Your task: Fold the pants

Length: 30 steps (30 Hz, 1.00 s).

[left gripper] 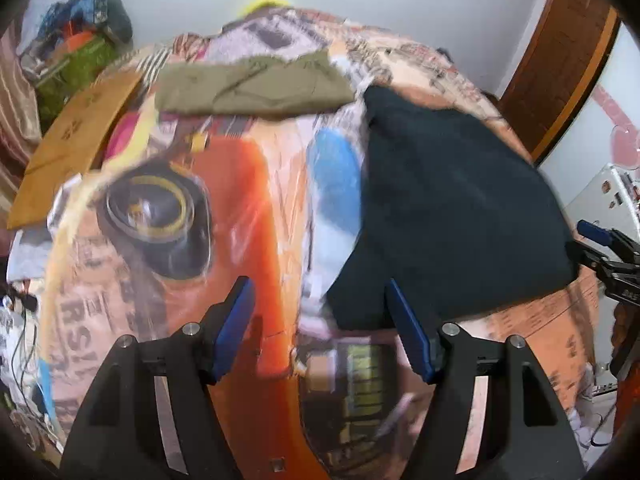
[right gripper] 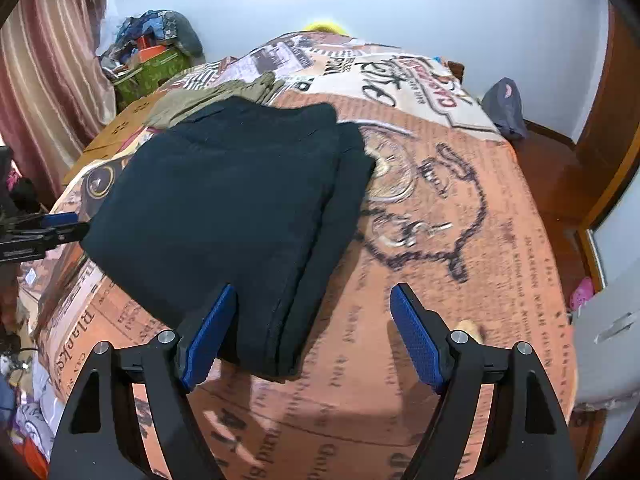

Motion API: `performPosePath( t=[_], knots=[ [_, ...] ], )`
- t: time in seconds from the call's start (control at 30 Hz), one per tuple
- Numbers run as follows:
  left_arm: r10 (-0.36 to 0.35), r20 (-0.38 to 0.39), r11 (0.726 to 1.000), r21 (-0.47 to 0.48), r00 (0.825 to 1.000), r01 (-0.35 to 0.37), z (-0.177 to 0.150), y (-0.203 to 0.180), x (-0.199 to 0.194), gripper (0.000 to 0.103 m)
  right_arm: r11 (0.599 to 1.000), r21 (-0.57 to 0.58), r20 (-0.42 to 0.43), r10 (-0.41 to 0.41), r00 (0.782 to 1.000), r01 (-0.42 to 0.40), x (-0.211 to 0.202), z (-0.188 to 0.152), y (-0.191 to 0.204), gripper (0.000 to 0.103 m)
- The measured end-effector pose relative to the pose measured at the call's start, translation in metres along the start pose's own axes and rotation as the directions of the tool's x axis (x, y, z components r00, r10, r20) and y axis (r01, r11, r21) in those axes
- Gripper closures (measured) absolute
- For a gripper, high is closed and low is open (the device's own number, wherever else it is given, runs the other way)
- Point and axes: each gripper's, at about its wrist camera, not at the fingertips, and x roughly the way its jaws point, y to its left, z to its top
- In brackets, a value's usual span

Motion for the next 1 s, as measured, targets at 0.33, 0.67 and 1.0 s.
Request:
performPosePath(
  t=[0.33,0.67,1.0],
  knots=[
    [-0.043,0.063,0.985,0.172,0.997,0.032,0.066,-0.055,0.031,0.03,0.999,-0.017,0.087,0.029,0.996,-0.028,0.018,0.054,-0.002,0.027],
    [-0.091,-0.023,0.982,0.163,0.996,0.094,0.074,-0.045,0.085,0.027,0.995,-0.099,0.011,0.036,0.999,-0.035,0.076,0.064,0.009,0.028],
    [-0.094,0.015,0.992,0.089,0.995,0.093,0.08,-0.011,0.052,0.028,1.0,-0.023,0.021,-0.018,1.0,0.019,0.058,0.066,-0.031,0.029]
  ],
)
